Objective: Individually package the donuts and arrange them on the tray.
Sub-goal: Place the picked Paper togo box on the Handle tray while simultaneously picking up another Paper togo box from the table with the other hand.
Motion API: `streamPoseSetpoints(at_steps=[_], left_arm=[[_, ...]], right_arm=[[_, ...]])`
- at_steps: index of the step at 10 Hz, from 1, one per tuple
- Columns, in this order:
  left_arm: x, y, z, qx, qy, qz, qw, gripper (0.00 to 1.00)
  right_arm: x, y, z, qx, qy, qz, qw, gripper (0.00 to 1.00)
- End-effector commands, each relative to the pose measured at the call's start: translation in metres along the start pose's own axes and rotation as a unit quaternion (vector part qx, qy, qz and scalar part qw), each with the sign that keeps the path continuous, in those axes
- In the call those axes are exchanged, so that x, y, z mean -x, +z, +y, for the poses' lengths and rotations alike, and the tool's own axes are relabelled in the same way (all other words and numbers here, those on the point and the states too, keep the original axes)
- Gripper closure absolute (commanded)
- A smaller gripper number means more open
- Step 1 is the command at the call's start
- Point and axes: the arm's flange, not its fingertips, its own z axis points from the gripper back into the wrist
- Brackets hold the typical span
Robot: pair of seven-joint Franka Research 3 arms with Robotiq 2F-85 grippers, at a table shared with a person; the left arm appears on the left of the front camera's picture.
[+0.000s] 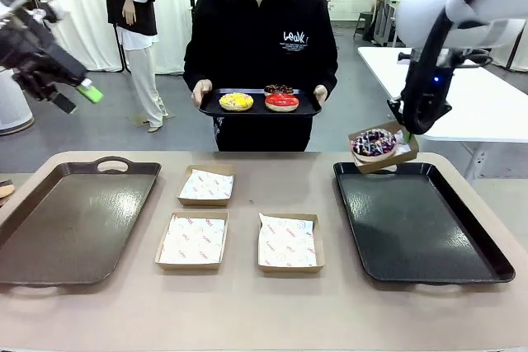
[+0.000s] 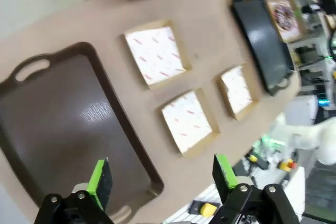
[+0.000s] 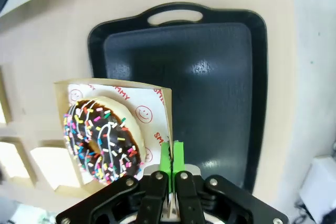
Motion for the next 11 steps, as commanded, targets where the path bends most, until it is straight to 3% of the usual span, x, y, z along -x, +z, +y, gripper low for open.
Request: streamPoseSetpoints(at_steps=[1,3,6,9,11], left_arm=[[-0.032,-0.026,-0.010,-0.059,0.025,0.040,0.997,0.00],[-0.058,-0.074,-0.028,-0.132,0.019,0.030,0.991,0.00],[-0.077,-0.146,-0.052,-0.185,0.028,0.013,0.982,0.00],[-0.086,-0.204,-0.051,-0.185,0.037,0.028,0.982,0.00],[-0.089,-0.239,-0.041,-0.151,0.042,0.034,0.987,0.00]], right_arm=[[0.007,-0.018,-0.011,-0.026,0.003,-0.012,1.000,0.99],[0.002,-0.032,-0.018,-0.032,-0.003,-0.004,0.999,0.99],[0.003,-0.020,-0.013,-0.010,-0.010,-0.002,1.000,0.99],[0.003,-0.020,-0.013,-0.010,-0.010,-0.002,1.000,0.99],[0.003,-0.020,-0.013,-0.010,-0.010,-0.002,1.000,0.99]])
